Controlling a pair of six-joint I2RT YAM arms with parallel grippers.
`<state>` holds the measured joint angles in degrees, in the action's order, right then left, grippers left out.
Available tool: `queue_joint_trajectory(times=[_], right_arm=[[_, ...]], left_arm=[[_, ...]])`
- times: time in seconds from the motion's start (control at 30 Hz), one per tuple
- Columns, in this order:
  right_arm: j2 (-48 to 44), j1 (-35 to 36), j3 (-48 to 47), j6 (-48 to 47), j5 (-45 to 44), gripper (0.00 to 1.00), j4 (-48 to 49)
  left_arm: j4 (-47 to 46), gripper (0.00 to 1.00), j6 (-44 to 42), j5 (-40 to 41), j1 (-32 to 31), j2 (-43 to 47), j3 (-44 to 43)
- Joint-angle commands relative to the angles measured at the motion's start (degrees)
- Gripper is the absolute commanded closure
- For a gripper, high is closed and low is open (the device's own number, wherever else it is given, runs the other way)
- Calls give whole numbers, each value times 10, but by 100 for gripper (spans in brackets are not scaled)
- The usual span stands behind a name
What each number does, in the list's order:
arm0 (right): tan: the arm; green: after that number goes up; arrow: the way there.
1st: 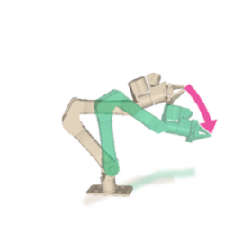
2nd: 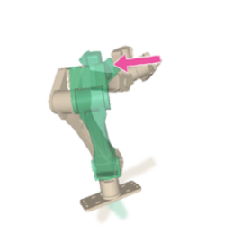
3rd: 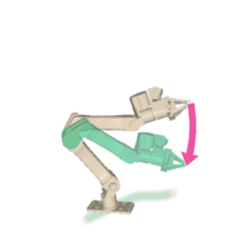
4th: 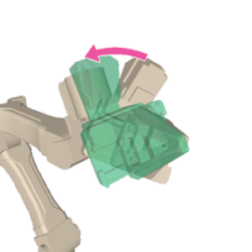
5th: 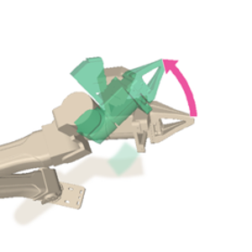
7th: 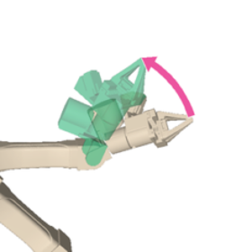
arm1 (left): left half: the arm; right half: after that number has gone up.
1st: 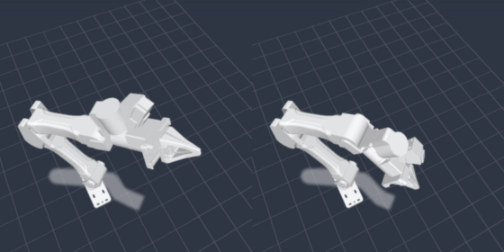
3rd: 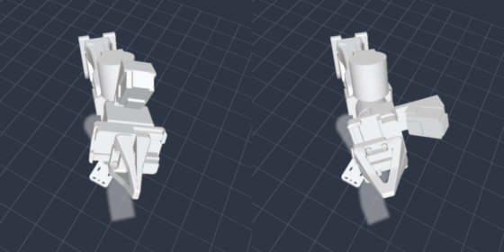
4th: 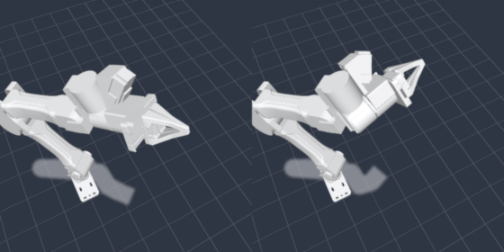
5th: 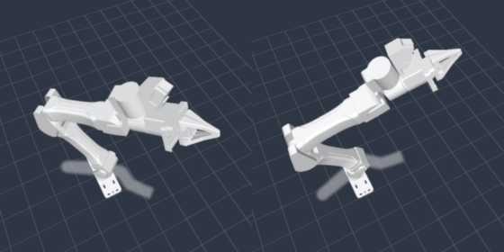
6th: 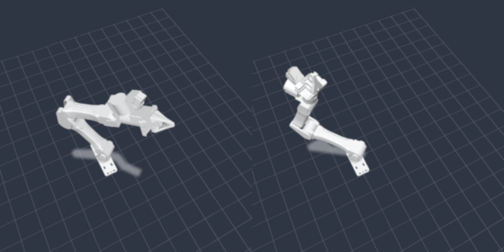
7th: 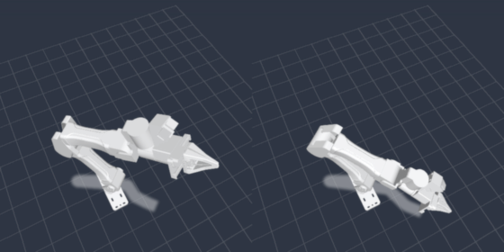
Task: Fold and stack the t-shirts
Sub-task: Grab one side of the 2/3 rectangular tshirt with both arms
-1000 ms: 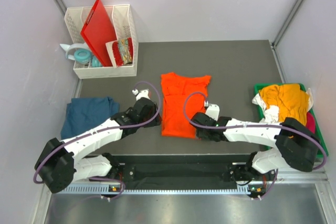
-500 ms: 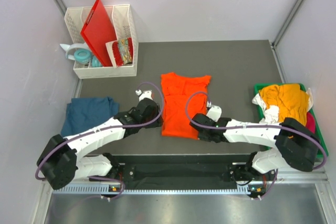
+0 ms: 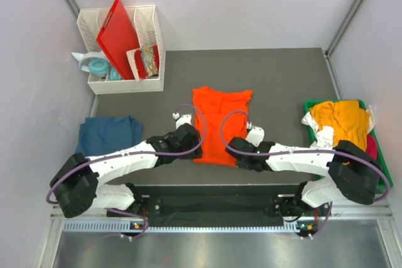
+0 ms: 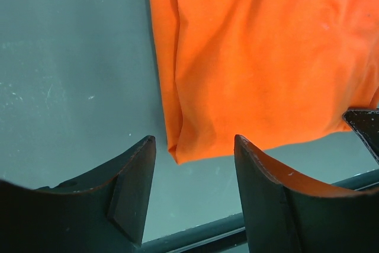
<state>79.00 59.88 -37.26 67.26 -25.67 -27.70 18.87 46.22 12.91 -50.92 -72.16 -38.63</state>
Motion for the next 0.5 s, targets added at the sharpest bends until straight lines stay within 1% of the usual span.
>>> queue_joint_trajectory(times=[0.0,0.23,0.47], right_arm=[[26,17,16,-7,56,100,-55],[34,17,9,-16,57,100,-58],[26,16,16,-15,57,100,-56]], left_arm=[[7,40,19,5,-3,0,1],[16,49,31,-28,-3,-45,2],[26,50,30,-37,-4,-94,3]])
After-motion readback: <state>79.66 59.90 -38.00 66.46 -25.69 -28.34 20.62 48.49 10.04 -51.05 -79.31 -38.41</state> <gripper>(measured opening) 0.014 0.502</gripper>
